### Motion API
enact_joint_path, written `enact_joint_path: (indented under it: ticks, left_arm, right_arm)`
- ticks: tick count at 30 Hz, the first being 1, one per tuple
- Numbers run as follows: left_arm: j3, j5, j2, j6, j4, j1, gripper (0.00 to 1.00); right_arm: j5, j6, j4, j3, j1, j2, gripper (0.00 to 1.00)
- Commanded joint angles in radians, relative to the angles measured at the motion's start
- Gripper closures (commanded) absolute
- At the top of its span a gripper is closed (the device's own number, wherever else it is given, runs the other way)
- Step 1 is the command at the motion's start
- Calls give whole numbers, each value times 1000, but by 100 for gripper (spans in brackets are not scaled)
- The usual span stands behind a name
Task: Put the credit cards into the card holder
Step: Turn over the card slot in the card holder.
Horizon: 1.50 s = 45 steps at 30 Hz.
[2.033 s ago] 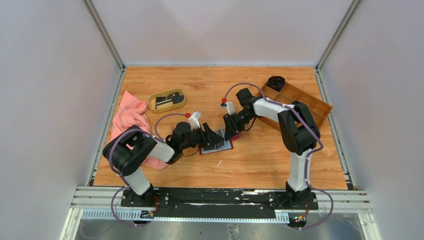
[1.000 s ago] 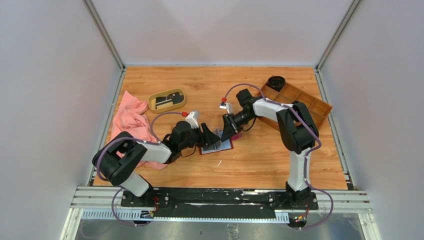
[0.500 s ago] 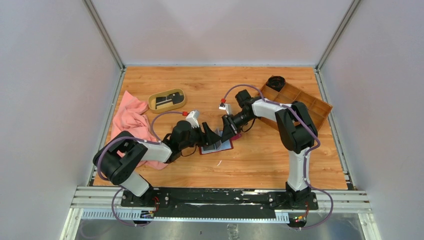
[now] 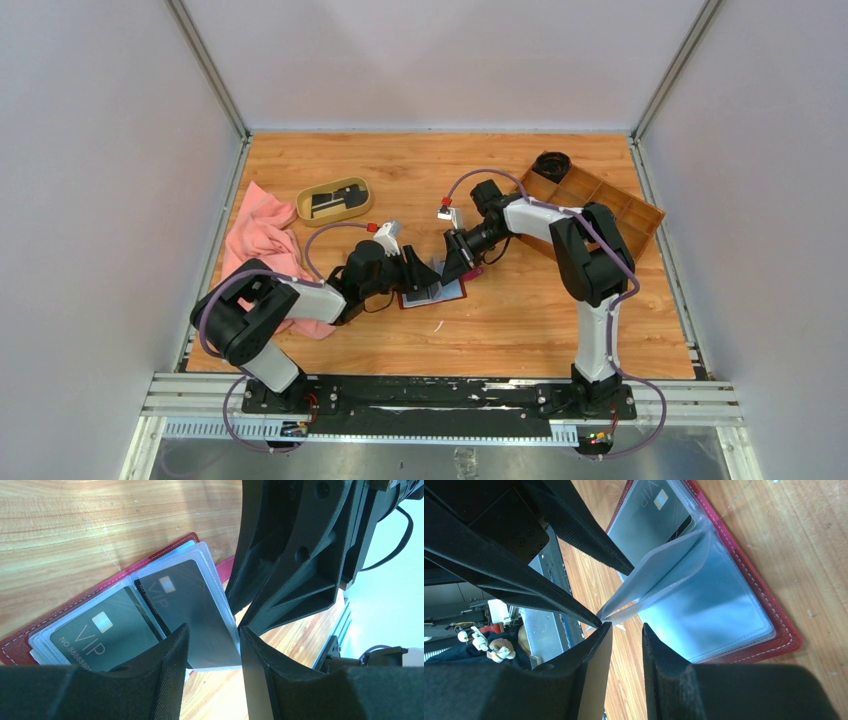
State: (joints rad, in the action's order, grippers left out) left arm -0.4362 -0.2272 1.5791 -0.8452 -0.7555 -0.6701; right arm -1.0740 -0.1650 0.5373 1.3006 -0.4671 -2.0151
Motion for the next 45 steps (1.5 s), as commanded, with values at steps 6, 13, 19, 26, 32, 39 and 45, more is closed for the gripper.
enact_joint_path:
  ticks: [6,13,19,26,32,39,45]
  left_arm:
    - [15,27,-12,15,-1,-1,58]
    - [28,23,-17,16,-1,7,60]
    - [51,26,-42,16,-1,15,61]
    - [53,16,-43,18,-2,15,61]
    - [50,6,-21,20,-2,18,62]
    - [51,2,-20,20,-2,18,62]
    - [50,-1,-23,20,-2,18,62]
  right_arm:
    - [20,1,7,17,3,0,67]
    - [23,-15,7,11,28,40,61]
    - [11,-22,6,8,38,63,57]
    - [42,50,-38,18,36,55,52]
    - [117,158,-112,42,34,48,50]
    - [98,258,-138,85,30,7,49]
    - [161,279,-137,95,2,-14,49]
